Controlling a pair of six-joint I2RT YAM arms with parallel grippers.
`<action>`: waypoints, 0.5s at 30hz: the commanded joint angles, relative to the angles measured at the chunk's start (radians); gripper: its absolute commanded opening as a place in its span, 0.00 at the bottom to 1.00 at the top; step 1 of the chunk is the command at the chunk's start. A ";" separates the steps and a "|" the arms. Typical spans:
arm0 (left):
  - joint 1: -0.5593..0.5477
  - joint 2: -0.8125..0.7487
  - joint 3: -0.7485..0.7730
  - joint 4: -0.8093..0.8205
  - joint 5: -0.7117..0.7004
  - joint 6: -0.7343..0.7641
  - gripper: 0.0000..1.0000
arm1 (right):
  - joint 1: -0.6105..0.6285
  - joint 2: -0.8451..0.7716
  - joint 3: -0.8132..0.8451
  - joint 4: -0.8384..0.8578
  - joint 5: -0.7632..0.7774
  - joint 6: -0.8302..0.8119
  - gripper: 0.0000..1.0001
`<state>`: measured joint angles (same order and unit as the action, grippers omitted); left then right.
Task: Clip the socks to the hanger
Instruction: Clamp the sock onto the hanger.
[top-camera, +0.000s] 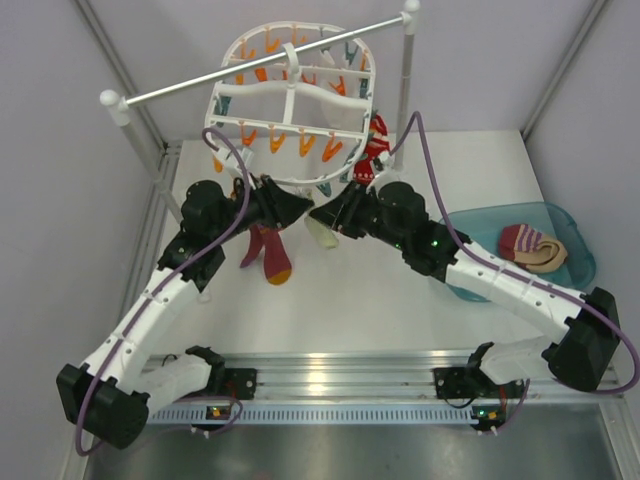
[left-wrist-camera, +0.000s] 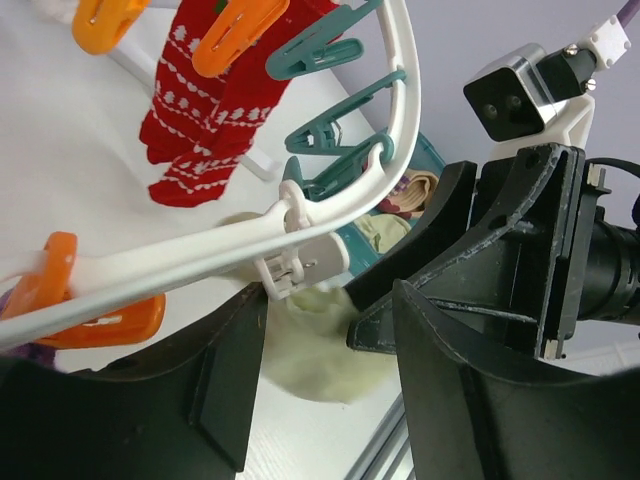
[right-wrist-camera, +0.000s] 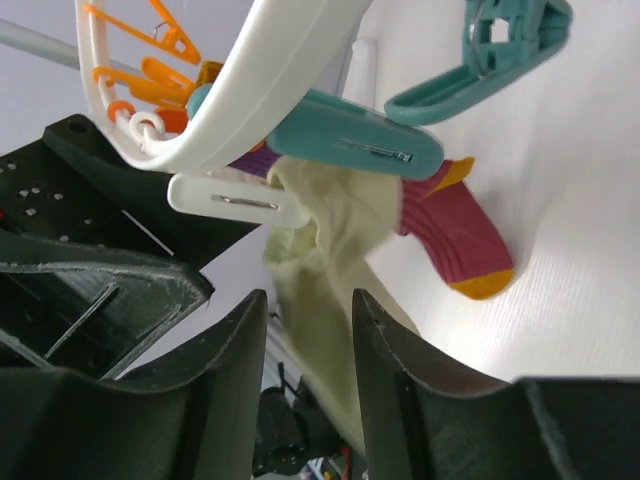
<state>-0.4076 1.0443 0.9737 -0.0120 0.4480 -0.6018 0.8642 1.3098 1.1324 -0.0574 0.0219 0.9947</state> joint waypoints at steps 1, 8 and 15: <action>0.000 -0.046 0.003 -0.012 -0.006 0.028 0.57 | 0.013 -0.052 -0.017 0.050 0.013 -0.073 0.41; 0.015 -0.073 -0.007 -0.019 -0.003 0.045 0.55 | -0.011 -0.184 -0.172 0.158 0.055 -0.272 0.49; 0.024 -0.089 -0.021 -0.016 0.044 0.045 0.51 | -0.016 -0.279 -0.321 0.508 0.043 -0.764 0.52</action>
<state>-0.3904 0.9775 0.9604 -0.0437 0.4564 -0.5705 0.8543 1.0603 0.8379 0.1978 0.0563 0.5114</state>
